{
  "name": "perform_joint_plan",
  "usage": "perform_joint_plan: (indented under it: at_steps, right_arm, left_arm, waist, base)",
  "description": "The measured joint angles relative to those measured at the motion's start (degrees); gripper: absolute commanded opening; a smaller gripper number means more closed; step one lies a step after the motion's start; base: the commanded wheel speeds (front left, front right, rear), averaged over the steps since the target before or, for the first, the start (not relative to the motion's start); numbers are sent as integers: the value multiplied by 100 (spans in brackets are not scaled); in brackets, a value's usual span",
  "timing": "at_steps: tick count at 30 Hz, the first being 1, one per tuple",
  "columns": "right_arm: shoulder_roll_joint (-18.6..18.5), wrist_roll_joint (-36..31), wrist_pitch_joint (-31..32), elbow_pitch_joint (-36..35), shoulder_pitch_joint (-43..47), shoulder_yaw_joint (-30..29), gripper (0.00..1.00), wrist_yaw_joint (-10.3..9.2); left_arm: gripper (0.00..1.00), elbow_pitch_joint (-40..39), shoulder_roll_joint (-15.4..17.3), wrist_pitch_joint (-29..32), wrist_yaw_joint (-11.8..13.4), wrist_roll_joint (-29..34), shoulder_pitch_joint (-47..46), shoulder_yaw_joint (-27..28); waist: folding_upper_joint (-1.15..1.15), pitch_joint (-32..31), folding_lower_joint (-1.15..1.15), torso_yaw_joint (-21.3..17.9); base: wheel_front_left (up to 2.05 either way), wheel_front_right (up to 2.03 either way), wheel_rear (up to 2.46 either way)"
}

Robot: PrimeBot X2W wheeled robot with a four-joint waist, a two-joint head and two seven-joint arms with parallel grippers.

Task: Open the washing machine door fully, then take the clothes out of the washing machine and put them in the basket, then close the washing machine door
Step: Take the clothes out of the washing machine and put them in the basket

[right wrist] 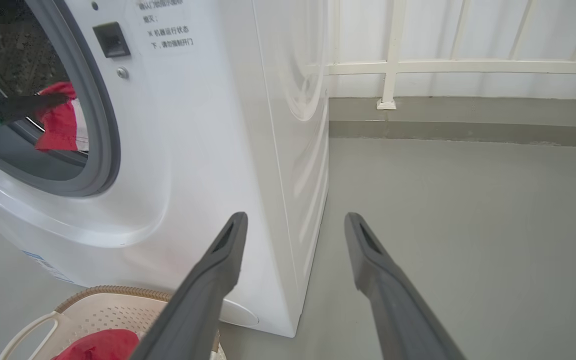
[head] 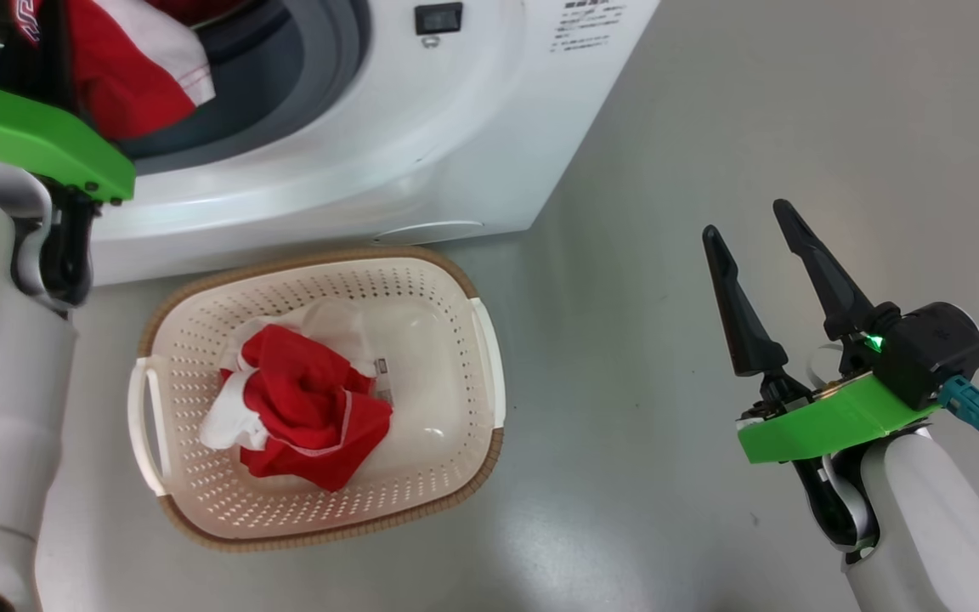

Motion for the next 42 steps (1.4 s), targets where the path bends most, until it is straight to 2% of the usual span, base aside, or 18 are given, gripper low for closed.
perform_joint_plan:
  at_steps: [7,10,16,19,26,35,42]
  right_arm:
    - [-35,0,0,16,-5,-9,100,0]
    - [-45,0,0,41,-2,-9,100,0]
    - [-47,0,0,102,20,-9,100,0]
    - [-46,0,0,125,37,-12,100,0]
    - [-31,0,0,211,335,-27,100,0]
    - [4,0,0,293,673,-67,100,0]
    - [7,0,0,302,856,-145,100,0]
  left_arm:
    - [0,-1435,-5,-1,330,687,842,680]
    - [0,-1907,-59,-1,379,990,1294,928]
    - [0,-2906,-346,-1,363,1378,2096,1525]
    - [0,-3267,-491,-26,276,1559,2475,1755]
    - [0,-3733,-721,-26,116,1806,3178,2017]
    - [0,-4518,-954,-26,69,1969,4193,2284]
    - [0,-5373,-1095,-27,76,2023,4837,2268]
  waist:
    - [0,-192,0,67]
    - [0,-316,0,79]
    - [0,-610,0,91]
    - [0,-767,0,94]
    - [0,-1162,0,115]
    - [0,-1750,0,148]
    - [0,-2120,0,220]
  base:
    - [0,0,0]
    - [0,0,0]
    - [0,0,0]
    - [0,0,0]
    - [0,0,0]
    - [0,0,0]
    - [0,0,0]
